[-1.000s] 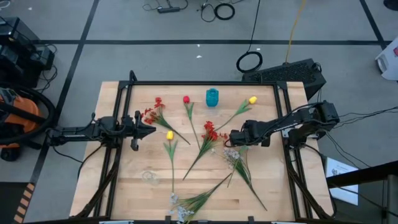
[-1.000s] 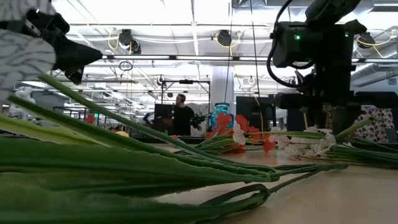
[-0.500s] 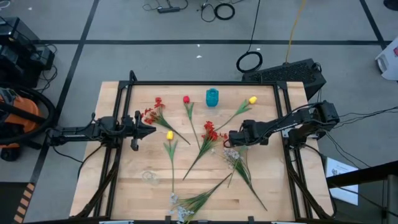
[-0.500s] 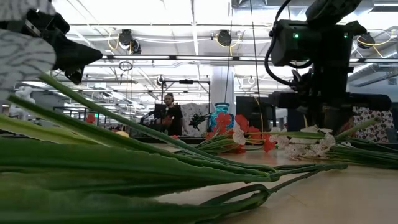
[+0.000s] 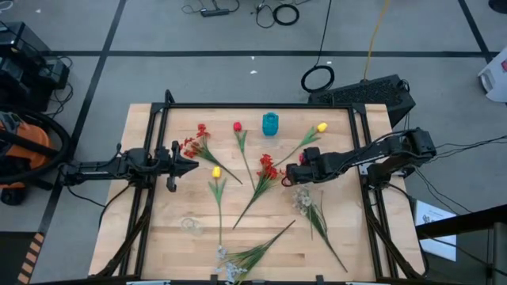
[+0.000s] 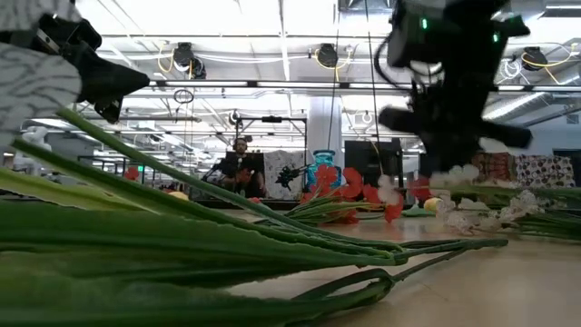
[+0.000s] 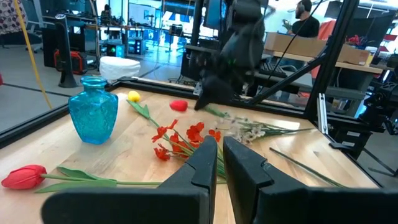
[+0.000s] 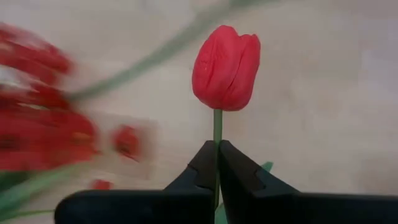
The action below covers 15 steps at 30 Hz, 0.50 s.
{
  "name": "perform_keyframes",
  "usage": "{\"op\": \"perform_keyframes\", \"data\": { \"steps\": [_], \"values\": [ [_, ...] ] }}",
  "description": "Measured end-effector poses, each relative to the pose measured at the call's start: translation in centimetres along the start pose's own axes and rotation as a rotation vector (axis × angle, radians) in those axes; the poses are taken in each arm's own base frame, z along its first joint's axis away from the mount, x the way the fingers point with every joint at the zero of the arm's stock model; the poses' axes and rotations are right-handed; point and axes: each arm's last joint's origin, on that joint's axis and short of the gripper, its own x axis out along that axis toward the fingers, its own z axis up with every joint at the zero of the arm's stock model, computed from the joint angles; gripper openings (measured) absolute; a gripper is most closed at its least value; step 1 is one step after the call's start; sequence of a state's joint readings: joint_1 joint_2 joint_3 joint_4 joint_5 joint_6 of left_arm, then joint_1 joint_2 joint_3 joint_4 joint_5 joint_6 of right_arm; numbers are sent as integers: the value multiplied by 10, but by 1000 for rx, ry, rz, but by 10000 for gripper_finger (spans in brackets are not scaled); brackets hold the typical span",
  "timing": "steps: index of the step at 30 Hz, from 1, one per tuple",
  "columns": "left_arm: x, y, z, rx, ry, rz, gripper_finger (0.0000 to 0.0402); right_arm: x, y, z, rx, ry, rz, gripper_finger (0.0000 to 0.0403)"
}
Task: Sort flowers into vase by color
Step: Put the bottom red flower into the blue vase
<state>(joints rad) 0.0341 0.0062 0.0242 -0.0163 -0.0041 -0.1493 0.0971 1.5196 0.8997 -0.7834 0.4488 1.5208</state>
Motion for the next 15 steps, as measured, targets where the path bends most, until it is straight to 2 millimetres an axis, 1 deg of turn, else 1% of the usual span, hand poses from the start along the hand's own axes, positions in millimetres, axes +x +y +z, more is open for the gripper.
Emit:
{"op": "perform_keyframes", "data": {
  "steps": [3,6,11,13,15],
  "values": [
    [0,0,0,0,1,1,34,-22,10,13,-34,-101,74,2],
    [0,0,0,0,-2,0,34,-48,18,29,-83,-202,156,1],
    [0,0,0,0,0,1,34,-88,24,51,-290,-340,221,1],
    [0,0,0,0,-1,1,34,-99,25,59,-286,-403,230,1],
    [0,0,0,0,1,1,34,-106,25,64,-308,-473,223,1]
  ]
}}
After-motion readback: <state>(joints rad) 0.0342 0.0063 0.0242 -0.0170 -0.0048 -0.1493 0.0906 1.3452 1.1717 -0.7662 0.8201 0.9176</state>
